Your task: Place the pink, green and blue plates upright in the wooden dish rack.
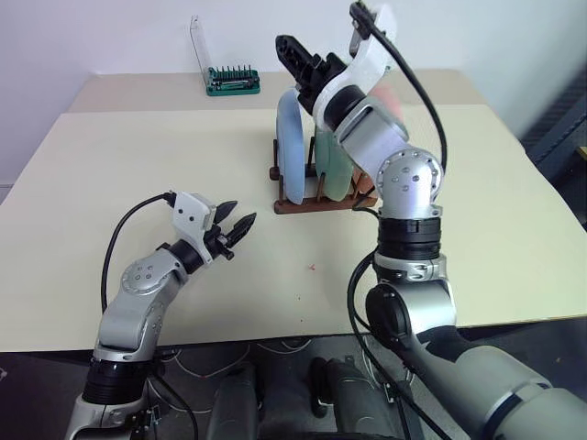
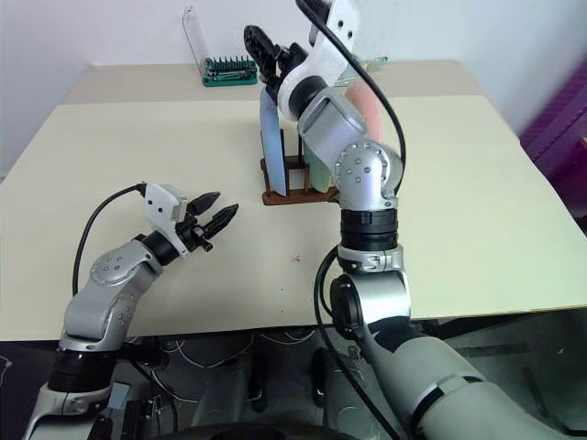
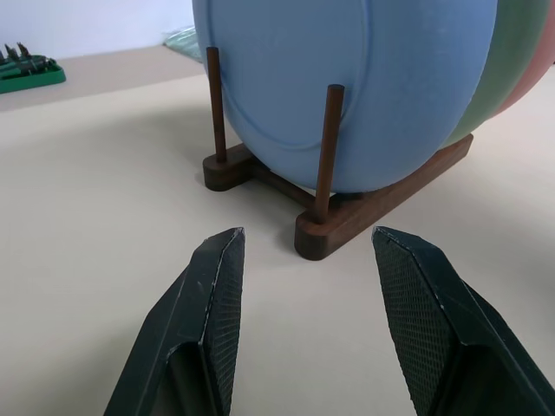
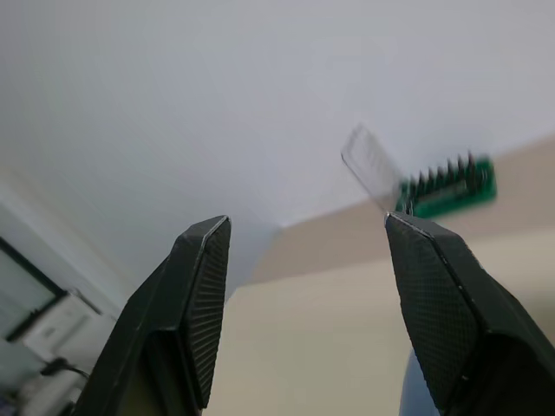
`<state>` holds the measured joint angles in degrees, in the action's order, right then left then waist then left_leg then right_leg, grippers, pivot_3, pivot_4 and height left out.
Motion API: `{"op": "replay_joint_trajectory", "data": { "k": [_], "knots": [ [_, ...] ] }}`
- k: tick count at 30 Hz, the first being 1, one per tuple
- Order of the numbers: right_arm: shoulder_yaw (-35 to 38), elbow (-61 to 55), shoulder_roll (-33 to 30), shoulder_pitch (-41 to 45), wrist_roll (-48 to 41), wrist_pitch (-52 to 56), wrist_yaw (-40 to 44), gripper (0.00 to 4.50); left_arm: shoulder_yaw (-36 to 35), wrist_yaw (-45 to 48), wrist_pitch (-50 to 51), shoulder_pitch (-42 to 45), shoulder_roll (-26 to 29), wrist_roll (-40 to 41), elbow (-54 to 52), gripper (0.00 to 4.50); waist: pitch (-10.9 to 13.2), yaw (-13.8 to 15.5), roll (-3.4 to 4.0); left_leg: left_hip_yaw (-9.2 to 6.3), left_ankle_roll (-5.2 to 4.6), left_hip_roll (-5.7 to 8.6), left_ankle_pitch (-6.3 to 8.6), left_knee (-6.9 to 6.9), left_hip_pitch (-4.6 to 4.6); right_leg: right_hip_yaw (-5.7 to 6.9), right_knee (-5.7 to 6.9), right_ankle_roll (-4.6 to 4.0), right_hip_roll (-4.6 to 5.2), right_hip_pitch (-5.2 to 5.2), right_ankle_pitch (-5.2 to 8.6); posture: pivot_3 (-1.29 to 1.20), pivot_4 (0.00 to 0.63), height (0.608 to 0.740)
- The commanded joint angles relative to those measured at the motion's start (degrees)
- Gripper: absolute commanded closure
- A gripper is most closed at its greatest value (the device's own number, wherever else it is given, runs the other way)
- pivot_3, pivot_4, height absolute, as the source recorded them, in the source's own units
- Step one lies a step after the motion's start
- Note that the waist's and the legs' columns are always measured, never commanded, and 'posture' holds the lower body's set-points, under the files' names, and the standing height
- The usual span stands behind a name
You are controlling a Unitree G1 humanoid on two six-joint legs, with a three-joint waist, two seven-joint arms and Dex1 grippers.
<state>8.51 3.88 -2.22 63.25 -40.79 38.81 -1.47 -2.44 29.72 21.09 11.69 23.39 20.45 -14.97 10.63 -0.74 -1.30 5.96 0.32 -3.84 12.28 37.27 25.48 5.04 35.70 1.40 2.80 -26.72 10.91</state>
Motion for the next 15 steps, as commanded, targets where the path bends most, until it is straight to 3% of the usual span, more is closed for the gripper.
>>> {"op": "replay_joint_trajectory", "data": {
  "k": [1,4,9,12,15],
  "knots": [
    [-5.71,-9.67,-10.87,-2.19,6.11,-5.23,14.96,1.66,-0.76,-0.66,-0.68,0.51,0.21,-0.54,-2.43,2.10,-0.01,0.26,-0.01,-0.02,0.00,0.01,0.00,-0.03,0.02,0.01,-0.11,-0.03,0.00,0.02,0.04,0.00,0.150,0.730],
    [-3.93,-14.40,-24.74,-11.67,5.94,-8.70,31.69,1.66,-2.30,-0.01,-1.04,-0.50,1.66,-0.50,-1.58,2.10,-0.05,0.23,-0.08,-0.03,-0.06,0.02,0.04,-0.12,-0.01,0.02,-0.43,0.00,-0.01,0.18,0.04,0.00,0.150,0.730],
    [3.48,-17.84,-43.17,-32.17,4.57,-8.65,48.16,1.66,-3.56,2.35,-2.32,-1.81,4.54,-1.00,1.42,2.10,0.00,0.85,0.04,0.07,-0.18,0.07,0.13,-0.13,-0.06,0.02,-0.54,-0.04,0.07,0.23,0.08,0.00,0.150,0.730],
    [6.93,-19.31,-46.35,-41.49,3.15,-7.68,51.22,1.66,-3.22,3.38,-3.25,-1.75,5.03,-1.73,3.26,2.10,0.04,0.84,0.13,0.14,-0.18,0.05,0.13,-0.13,-0.10,-0.06,-0.51,0.04,-0.03,0.15,0.14,0.00,0.150,0.730],
    [5.12,-17.59,-46.18,-47.44,10.20,-11.77,49.05,1.66,-2.62,4.07,-4.39,-1.40,5.00,-2.71,5.10,2.10,0.03,0.85,0.13,-0.04,-0.15,0.02,0.15,-0.10,-0.19,-0.05,-0.52,-0.10,-0.14,0.18,0.08,0.00,0.150,0.730]
  ]
}}
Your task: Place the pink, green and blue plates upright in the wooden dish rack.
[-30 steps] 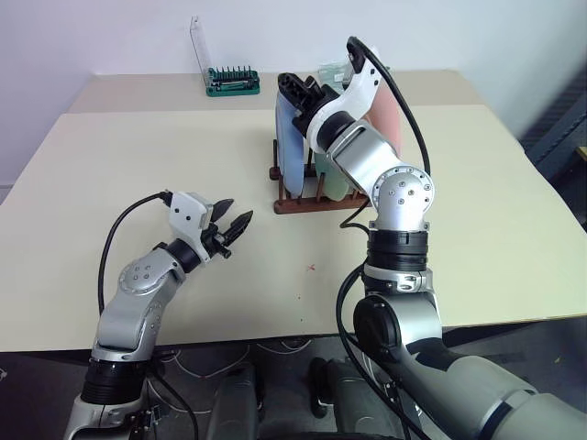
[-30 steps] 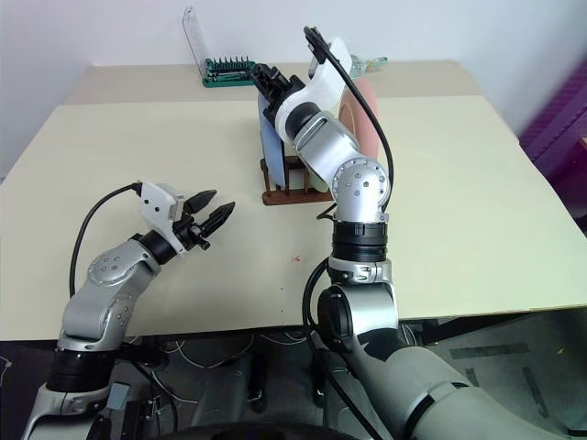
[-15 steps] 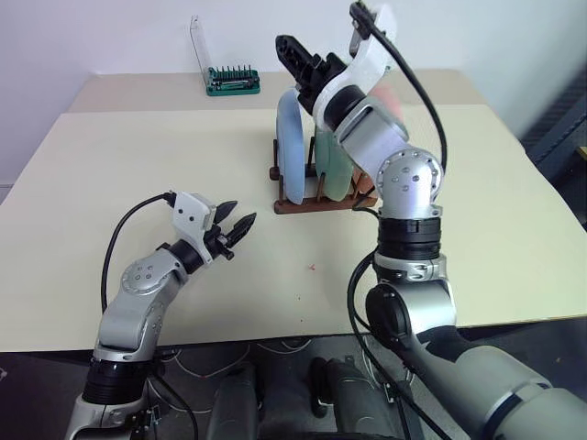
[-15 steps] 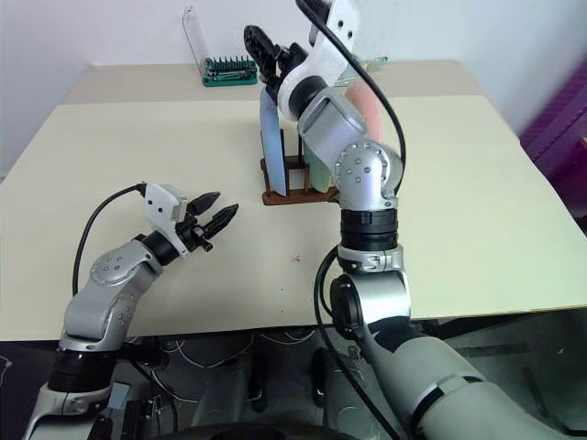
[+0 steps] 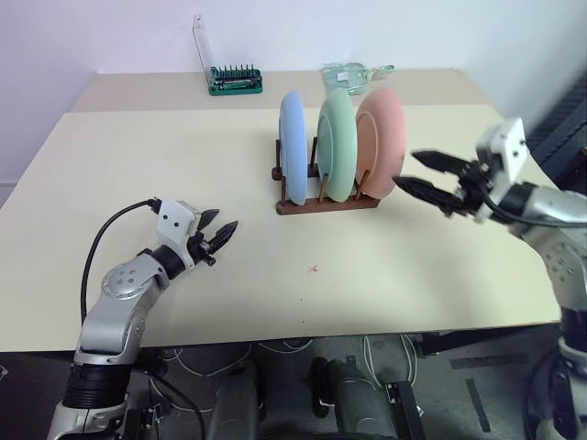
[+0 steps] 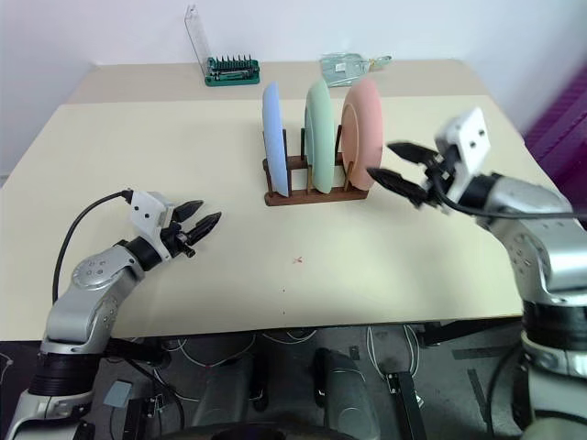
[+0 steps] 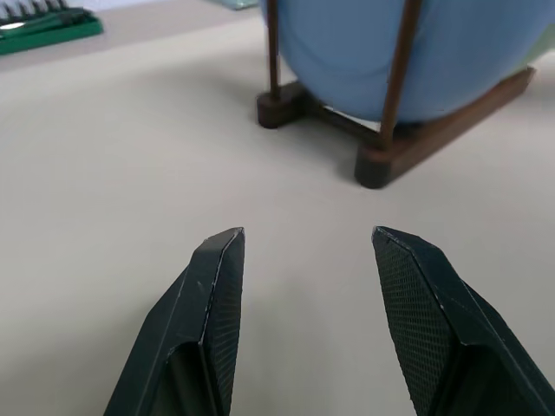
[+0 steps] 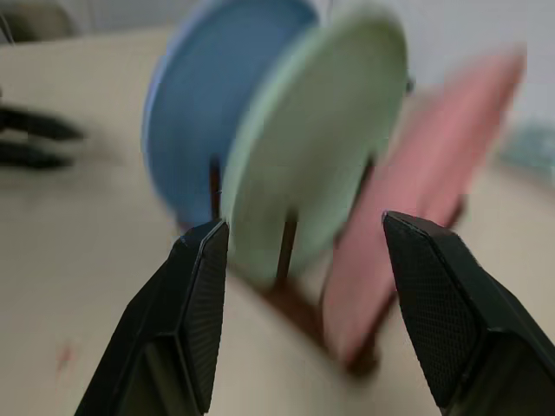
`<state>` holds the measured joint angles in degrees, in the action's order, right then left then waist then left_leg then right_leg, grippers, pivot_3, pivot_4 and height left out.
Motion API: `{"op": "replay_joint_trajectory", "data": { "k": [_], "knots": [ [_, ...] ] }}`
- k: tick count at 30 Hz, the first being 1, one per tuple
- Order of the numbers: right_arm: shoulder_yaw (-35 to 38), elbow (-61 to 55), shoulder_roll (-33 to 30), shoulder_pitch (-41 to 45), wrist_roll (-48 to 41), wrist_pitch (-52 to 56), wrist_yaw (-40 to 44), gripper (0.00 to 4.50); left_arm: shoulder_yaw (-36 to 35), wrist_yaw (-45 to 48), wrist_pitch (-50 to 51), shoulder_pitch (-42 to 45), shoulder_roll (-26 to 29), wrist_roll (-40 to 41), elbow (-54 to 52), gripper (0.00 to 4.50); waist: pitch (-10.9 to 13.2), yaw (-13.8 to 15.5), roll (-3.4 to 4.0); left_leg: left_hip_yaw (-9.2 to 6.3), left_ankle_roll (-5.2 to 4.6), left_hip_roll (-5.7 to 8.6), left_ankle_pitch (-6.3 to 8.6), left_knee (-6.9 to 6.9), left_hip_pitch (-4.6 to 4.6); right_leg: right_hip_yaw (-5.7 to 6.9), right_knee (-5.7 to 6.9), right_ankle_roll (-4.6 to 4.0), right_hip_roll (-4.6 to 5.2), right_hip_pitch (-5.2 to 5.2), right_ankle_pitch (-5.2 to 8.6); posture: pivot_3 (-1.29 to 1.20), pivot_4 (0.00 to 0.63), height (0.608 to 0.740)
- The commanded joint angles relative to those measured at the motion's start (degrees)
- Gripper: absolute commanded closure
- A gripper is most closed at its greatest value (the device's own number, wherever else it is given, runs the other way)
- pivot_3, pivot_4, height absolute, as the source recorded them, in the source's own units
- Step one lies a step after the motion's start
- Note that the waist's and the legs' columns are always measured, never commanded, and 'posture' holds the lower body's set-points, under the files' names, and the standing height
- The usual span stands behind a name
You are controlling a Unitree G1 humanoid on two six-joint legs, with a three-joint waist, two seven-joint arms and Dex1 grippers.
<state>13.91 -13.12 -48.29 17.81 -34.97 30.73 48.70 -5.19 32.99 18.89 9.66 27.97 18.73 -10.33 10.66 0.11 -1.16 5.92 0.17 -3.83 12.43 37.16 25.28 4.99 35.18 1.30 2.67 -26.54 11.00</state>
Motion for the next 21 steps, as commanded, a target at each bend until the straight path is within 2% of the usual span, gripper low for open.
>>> {"op": "replay_joint_trajectory", "data": {
  "k": [1,11,21],
  "knots": [
    [-1.41,0.72,0.40,-2.99,7.00,-5.52,-2.08,1.66,0.47,0.95,-2.87,0.68,0.41,-1.63,1.02,2.10,0.00,0.00,0.01,-0.03,0.10,0.00,0.06,0.00,-0.04,0.02,-0.01,-0.03,-0.01,0.01,-0.01,0.00,0.150,0.730],
    [-3.73,12.20,3.28,-2.21,13.92,-13.52,-1.76,1.66,0.81,1.28,-4.47,0.67,0.37,-3.72,2.41,2.10,0.01,0.61,0.03,0.08,-0.01,0.05,-0.01,0.01,0.08,0.03,-0.04,-0.02,0.05,-0.12,-0.03,0.00,0.150,0.730],
    [-4.51,15.30,4.49,-1.10,15.83,-14.93,-1.09,1.66,0.61,1.00,-4.55,-0.33,1.37,-4.31,1.47,2.10,0.01,0.62,0.04,0.06,-0.01,0.04,-0.01,0.07,0.05,0.04,0.00,-0.02,0.04,-0.08,-0.04,0.00,0.150,0.730]
  ]
}}
